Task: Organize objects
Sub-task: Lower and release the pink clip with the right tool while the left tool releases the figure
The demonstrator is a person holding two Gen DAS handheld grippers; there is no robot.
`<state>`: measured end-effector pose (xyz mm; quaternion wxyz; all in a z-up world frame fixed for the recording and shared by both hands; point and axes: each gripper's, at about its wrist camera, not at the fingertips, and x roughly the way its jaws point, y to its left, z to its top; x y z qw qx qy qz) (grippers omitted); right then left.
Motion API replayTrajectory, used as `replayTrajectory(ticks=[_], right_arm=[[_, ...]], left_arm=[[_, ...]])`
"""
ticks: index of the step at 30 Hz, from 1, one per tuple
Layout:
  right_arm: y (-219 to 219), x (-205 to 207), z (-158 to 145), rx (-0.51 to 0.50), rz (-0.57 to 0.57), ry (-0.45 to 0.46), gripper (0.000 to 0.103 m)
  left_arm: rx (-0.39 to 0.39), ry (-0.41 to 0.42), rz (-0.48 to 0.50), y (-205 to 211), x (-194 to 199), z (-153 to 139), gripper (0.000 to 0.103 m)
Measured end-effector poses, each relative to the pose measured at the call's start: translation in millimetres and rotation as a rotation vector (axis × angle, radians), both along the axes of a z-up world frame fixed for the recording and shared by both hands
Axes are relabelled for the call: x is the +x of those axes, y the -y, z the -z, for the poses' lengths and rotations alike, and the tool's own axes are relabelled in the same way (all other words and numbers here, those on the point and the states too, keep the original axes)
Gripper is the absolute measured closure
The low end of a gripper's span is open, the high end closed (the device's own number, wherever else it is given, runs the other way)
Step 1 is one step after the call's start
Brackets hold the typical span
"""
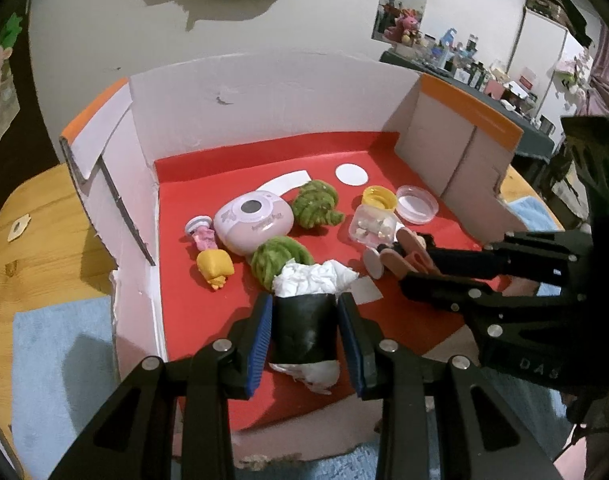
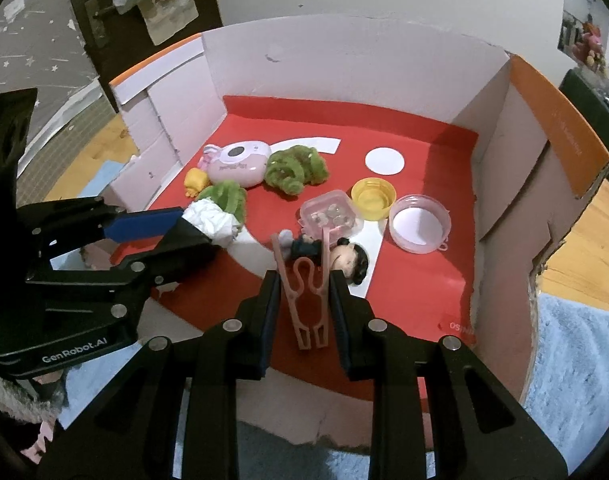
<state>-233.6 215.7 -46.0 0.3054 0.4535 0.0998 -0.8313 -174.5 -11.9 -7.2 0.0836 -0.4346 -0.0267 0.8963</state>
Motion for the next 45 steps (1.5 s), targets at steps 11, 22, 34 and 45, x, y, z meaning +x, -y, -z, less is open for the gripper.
replayTrajectory(ticks=[11, 22, 34, 45], right_arm=[[2, 1, 2, -0.012, -0.01, -0.005, 0.079], [2, 3, 2, -0.026, -0.012, -0.002, 0.079], [0, 9, -2, -0.043, -0.016, -0.014, 0.072], [-8, 16, -10, -0.074, 0.005, -0.038, 0.043]], left_arm=[[0.016, -0.007, -0.012, 2, 1, 1, 0.068], [0.007, -0.004, -0.017, 2, 1, 3, 0.066], [-0.007, -0.029, -0.033, 2, 6, -2, 0.053], [-0.028, -0.059, -0.054, 2, 16, -10, 0.045]])
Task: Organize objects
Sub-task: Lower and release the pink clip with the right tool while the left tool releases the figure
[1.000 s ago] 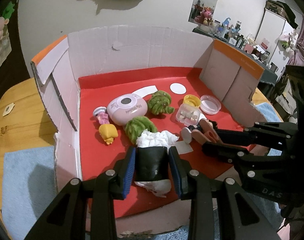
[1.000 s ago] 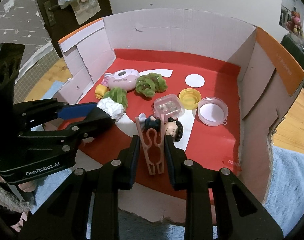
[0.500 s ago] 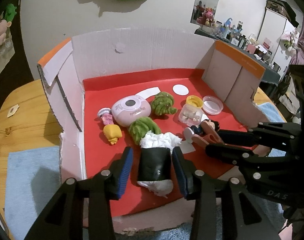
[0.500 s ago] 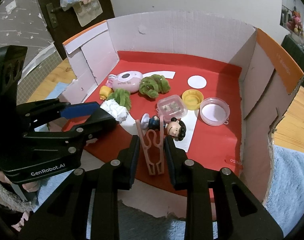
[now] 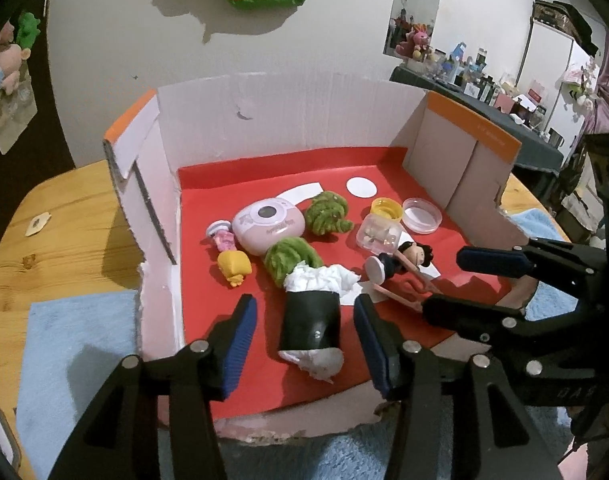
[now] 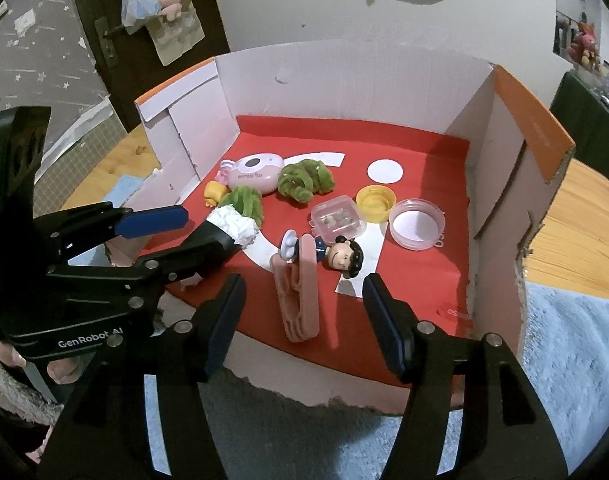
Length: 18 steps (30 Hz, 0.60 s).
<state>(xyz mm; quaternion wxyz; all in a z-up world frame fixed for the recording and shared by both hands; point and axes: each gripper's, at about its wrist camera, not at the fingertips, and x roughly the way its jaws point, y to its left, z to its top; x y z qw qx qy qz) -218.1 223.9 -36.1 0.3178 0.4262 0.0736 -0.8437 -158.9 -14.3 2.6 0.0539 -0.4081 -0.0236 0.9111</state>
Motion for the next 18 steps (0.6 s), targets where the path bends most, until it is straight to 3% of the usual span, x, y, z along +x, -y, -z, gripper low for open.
replayTrajectory(ticks=[2, 11, 14, 18], right_arm=[[-1, 2, -1, -0.004, 0.001, -0.001, 0.043], [-5, 12, -5, -0.013, 0.0, -0.019, 0.038], [-7, 18, -9, -0.023, 0.005, -0.029, 0.037], [-12, 25, -13, -0.033, 0.017, -0.048, 0.031]], left_arm=[[-0.005, -0.012, -0.016, 2, 3, -2, 0.034], [0.003, -0.024, -0.056, 9, 15, -6, 0.033], [0.005, -0.031, -0.066, 11, 20, -7, 0.024], [0.006, -0.042, -0.072, 11, 28, -8, 0.022]])
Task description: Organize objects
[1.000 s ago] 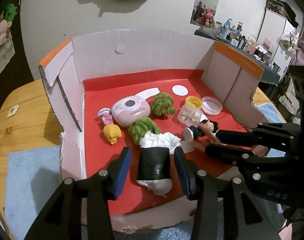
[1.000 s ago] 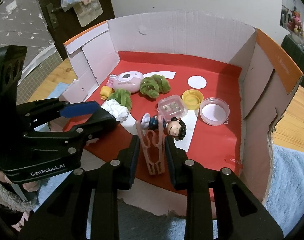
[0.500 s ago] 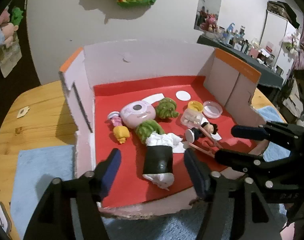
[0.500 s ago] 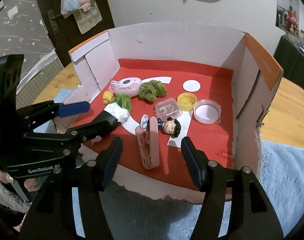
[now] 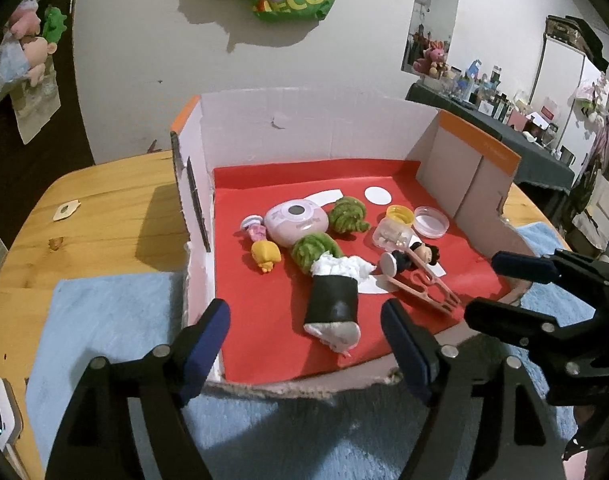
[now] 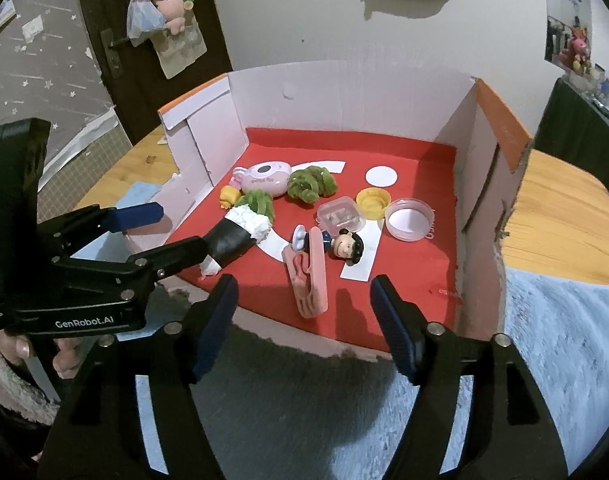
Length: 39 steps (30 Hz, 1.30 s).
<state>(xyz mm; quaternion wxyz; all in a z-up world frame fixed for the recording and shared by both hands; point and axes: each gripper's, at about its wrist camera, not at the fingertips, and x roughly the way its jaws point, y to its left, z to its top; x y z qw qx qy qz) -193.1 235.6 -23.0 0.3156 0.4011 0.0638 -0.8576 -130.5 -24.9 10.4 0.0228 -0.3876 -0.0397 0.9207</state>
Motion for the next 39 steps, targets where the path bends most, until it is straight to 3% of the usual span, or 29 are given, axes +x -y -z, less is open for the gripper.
replayTrajectory(ticks=[2, 6, 13, 25, 39], right_arm=[[-3, 5, -3, -0.013, 0.008, -0.007, 0.029], [-9, 14, -6, -0.033, 0.029, -0.02, 0.028], [-22, 31, -13, -0.051, 0.075, -0.049, 0.024], [-36, 61, -13, -0.04, 0.138, -0.085, 0.018], [-43, 88, 14, -0.002, 0.199, -0.084, 0.018]], left_arm=[[-0.014, -0.009, -0.011, -1, 5, -1, 0.014], [-0.017, -0.022, -0.019, -3, 13, -3, 0.012], [-0.048, -0.049, -0.026, -13, 27, -6, 0.0], [-0.01, -0.046, -0.054, -9, 56, -1, 0.0], [-0.04, -0.022, -0.051, -22, 86, 18, 0.0]])
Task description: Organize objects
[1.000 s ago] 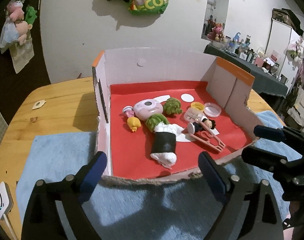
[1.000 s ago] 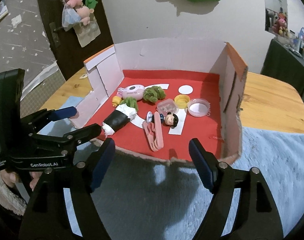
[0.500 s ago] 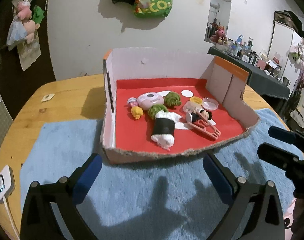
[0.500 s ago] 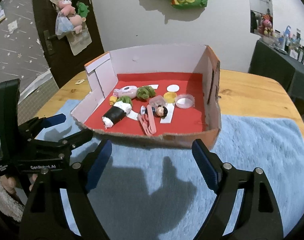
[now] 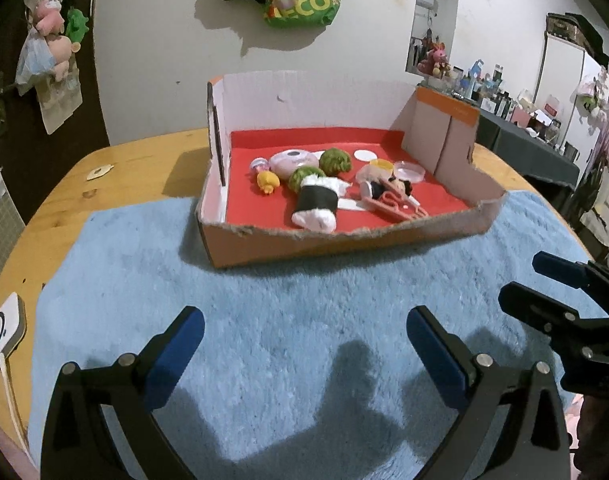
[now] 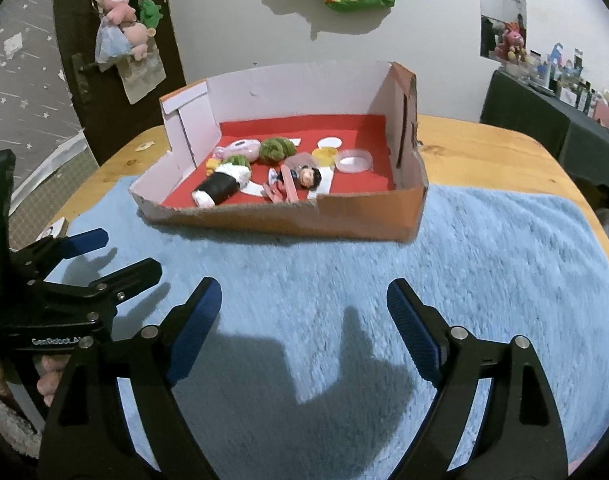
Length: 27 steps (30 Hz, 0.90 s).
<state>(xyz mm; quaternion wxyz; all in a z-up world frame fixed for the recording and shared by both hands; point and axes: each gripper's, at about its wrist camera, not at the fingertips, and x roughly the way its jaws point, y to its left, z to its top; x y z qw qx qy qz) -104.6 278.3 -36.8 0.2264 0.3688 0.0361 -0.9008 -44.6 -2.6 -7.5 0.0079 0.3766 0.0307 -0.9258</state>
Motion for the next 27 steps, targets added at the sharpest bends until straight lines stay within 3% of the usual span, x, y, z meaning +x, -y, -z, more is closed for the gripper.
replayTrajectory(ticks=[27], right_arm=[[-10, 15, 36, -0.028, 0.019, 0.018, 0.017]], left_arm=[[-0.006, 0.034, -0.053, 2, 13, 28, 0.0]])
